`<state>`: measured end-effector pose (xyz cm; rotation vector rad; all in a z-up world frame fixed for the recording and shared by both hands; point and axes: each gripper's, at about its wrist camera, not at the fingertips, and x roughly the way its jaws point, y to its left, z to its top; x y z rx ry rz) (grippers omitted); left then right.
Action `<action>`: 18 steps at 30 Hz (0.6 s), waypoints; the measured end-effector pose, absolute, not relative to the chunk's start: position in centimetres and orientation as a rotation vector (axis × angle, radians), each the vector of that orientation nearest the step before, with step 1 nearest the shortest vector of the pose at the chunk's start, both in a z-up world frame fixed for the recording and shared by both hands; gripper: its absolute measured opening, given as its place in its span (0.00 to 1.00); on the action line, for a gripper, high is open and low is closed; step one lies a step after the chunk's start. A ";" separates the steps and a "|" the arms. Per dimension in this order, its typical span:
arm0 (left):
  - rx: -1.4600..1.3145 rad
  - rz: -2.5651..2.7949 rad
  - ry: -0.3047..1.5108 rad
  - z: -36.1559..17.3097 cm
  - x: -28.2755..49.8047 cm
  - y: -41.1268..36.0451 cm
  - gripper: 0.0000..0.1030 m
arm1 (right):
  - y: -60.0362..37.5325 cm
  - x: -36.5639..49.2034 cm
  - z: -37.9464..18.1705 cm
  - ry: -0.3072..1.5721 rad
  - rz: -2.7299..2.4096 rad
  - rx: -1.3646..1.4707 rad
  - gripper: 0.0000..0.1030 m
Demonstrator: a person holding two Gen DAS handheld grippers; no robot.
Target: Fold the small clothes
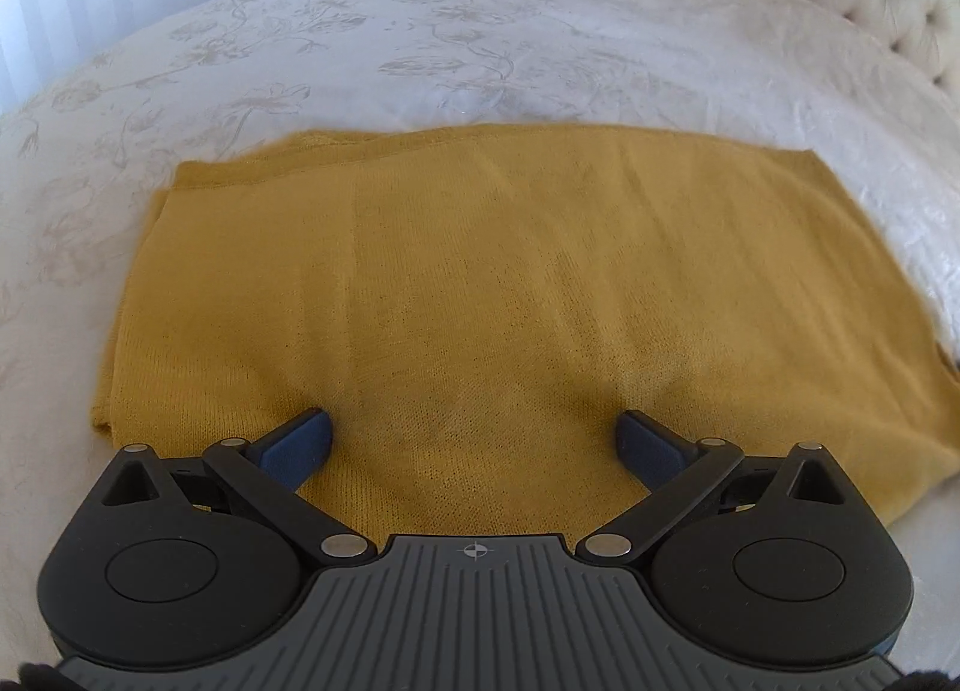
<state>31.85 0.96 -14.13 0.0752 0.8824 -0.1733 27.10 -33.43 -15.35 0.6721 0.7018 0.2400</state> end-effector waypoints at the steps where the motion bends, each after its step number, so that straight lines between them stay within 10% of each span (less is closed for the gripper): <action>1: 0.070 -0.172 0.882 -14.2 31.9 1.1 1.00 | -33.2 27.9 -15.5 0.706 0.252 0.673 1.00; 8: 0.052 -0.181 0.883 -14.1 31.9 1.3 1.00 | -31.3 32.0 -16.2 0.735 0.291 0.659 0.95; 13: 0.048 -0.184 0.886 -14.1 32.2 1.2 1.00 | -30.0 33.2 -15.8 0.808 0.263 0.604 0.34; 18: -0.059 -0.214 0.878 -11.9 33.2 2.5 1.00 | -29.3 33.2 -14.8 0.814 0.254 0.576 0.29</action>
